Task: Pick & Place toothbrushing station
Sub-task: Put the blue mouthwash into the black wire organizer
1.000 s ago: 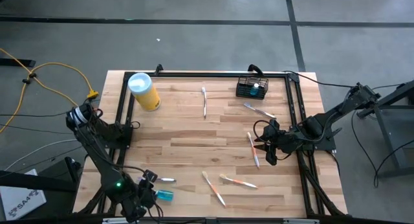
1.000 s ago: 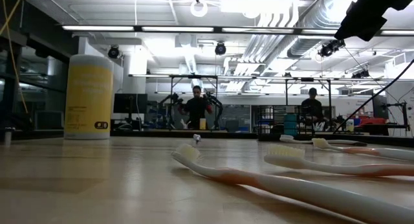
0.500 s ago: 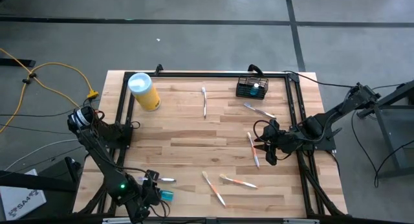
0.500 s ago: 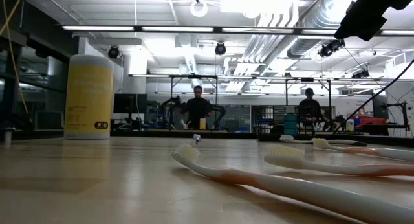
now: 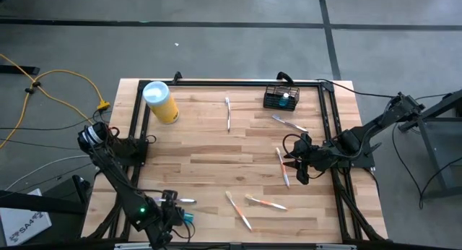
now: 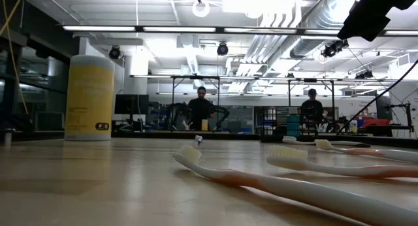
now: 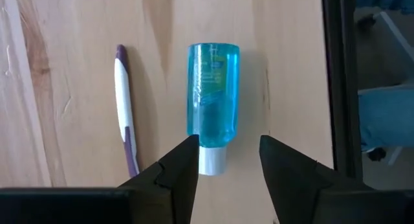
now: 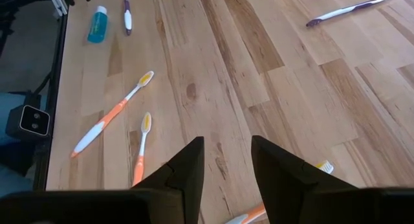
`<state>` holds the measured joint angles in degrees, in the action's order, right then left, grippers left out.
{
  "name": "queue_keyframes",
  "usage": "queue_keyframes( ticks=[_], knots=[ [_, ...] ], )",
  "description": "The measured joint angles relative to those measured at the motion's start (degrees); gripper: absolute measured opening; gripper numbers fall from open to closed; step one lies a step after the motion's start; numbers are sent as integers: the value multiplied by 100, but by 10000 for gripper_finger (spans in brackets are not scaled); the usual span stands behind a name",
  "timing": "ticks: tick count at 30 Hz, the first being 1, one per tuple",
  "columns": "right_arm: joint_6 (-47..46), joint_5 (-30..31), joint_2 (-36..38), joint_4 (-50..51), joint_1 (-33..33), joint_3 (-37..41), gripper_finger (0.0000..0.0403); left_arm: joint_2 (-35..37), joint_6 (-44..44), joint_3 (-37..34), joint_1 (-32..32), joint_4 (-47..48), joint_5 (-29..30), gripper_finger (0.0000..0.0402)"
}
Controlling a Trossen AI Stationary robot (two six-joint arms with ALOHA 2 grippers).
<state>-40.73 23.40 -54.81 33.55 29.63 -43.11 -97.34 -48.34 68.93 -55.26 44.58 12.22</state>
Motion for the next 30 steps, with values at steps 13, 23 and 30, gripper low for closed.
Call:
queue_keyframes(
  ticks=[13, 23, 30],
  knots=[
    [-1, 0, 0, 1, 0, 0, 120, 0, -603, -10, -25, -181, 454, 157],
    [-1, 0, 0, -1, 0, 0, 120, 0, -1427, -411, -270, -566, 715, 157],
    [-2, 0, 0, 2, 0, 0, 120, 2, -1429, -459, -441, -608, 806, 157]
  ],
)
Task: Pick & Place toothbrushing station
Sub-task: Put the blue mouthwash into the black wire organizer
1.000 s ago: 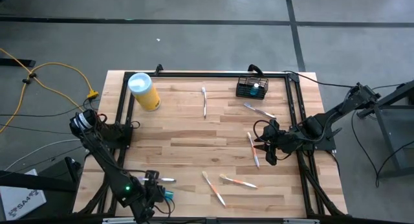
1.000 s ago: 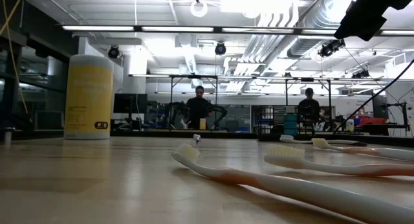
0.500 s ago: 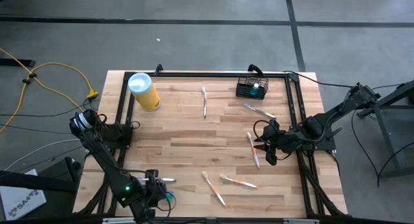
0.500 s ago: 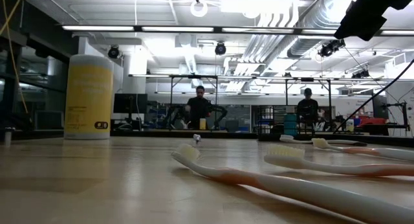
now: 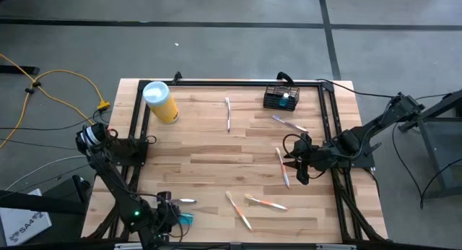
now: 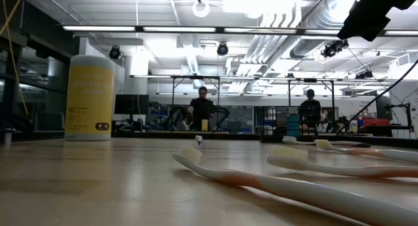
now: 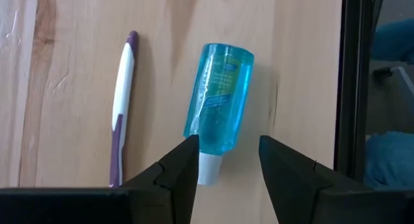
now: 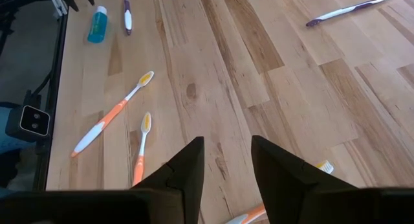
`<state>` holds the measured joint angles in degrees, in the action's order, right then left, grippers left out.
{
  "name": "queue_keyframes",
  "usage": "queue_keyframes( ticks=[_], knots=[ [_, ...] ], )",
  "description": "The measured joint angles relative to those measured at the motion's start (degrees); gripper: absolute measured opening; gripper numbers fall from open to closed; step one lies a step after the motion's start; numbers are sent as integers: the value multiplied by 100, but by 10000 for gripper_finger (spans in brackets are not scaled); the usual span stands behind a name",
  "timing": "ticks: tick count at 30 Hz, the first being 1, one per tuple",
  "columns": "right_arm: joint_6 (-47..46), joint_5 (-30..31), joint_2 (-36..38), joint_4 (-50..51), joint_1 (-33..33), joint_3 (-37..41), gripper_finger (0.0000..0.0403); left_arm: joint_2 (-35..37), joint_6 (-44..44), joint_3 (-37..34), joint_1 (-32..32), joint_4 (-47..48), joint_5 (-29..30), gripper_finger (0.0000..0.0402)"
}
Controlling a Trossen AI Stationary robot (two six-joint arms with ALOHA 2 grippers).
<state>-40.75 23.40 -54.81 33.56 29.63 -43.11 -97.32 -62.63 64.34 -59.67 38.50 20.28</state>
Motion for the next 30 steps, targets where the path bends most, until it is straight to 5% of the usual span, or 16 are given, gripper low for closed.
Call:
queue_keyframes(
  ticks=[30],
  knots=[
    [1, 0, 0, 0, 0, 0, 120, -221, 134, -106, -51, 289, -203, 227]
  ],
)
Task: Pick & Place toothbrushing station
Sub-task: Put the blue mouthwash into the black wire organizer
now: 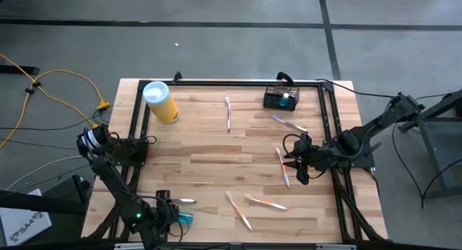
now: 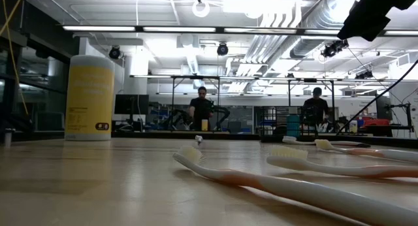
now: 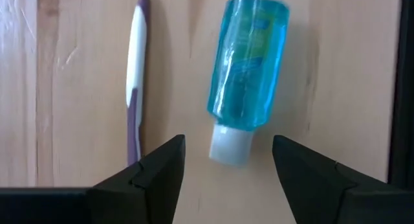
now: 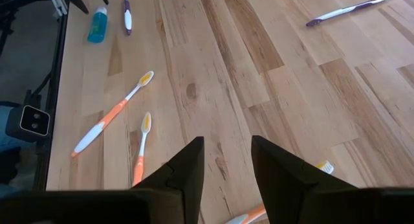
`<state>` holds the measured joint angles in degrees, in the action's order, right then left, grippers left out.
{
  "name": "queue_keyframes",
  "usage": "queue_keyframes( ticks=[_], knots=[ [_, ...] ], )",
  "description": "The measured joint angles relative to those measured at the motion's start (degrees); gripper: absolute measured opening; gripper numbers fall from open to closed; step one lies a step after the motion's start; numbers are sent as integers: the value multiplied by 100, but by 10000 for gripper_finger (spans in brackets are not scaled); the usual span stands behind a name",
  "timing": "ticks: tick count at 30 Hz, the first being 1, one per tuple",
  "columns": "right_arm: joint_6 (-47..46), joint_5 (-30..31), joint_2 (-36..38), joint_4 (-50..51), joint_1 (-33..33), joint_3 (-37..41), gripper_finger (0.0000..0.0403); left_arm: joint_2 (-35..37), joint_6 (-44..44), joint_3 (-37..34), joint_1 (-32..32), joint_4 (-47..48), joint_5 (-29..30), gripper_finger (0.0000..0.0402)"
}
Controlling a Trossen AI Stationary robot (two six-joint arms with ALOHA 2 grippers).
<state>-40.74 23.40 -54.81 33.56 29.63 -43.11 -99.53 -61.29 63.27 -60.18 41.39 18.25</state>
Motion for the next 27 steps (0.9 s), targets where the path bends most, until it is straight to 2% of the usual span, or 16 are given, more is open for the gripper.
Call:
queue_keyframes(
  ticks=[6, 18, 27],
  knots=[
    [-1, 0, 0, 0, 0, 0, 120, -4, 170, -262, -35, -421, -80, 227],
    [0, 0, 0, 0, 0, 0, 120, -28, 601, -318, 46, -588, -78, 227],
    [0, 0, 0, 0, 0, 0, 120, -223, 794, -298, 332, -617, -534, 227]
  ],
)
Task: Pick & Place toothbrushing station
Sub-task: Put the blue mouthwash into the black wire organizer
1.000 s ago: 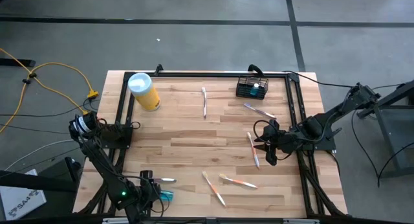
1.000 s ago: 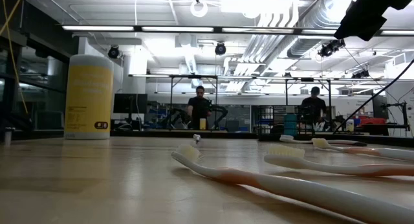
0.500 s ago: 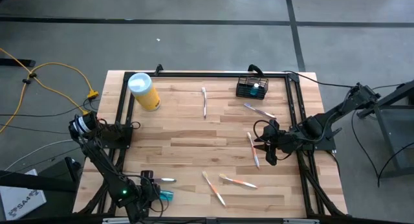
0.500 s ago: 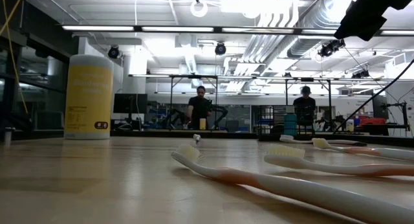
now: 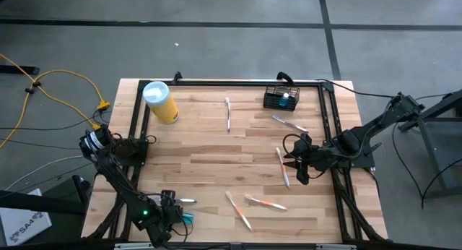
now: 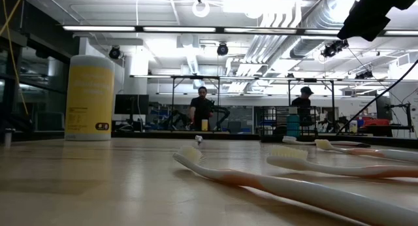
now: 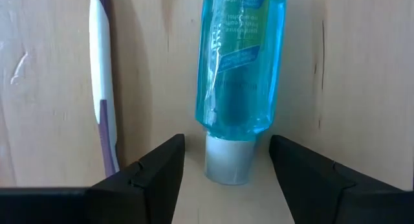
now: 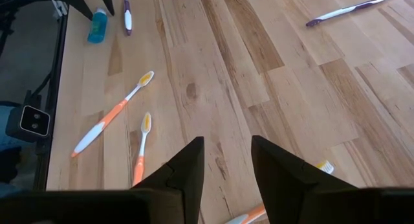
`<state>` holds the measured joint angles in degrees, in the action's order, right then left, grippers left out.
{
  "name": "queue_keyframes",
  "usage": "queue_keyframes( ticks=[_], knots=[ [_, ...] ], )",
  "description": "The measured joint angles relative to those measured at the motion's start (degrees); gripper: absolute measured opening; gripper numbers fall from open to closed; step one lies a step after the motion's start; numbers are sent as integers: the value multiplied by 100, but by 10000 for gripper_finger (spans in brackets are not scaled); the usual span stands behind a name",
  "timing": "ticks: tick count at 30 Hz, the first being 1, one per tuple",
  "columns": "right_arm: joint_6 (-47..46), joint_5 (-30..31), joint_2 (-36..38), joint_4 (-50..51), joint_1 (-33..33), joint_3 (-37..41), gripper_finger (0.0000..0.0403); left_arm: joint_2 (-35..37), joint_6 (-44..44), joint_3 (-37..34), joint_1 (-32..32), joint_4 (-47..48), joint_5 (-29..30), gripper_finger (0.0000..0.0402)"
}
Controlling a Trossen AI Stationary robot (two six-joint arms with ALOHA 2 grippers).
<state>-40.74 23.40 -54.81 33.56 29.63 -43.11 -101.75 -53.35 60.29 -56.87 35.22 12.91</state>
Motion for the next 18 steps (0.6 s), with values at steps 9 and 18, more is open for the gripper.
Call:
queue_keyframes(
  ticks=[9, 18],
  knots=[
    [-1, -2, 0, -2, 0, 0, 120, -7, 15, 2, 195, 54, -328, 222],
    [0, 0, 0, -2, 0, 0, 120, -13, -51, -6, 200, 45, -341, 210]
  ],
)
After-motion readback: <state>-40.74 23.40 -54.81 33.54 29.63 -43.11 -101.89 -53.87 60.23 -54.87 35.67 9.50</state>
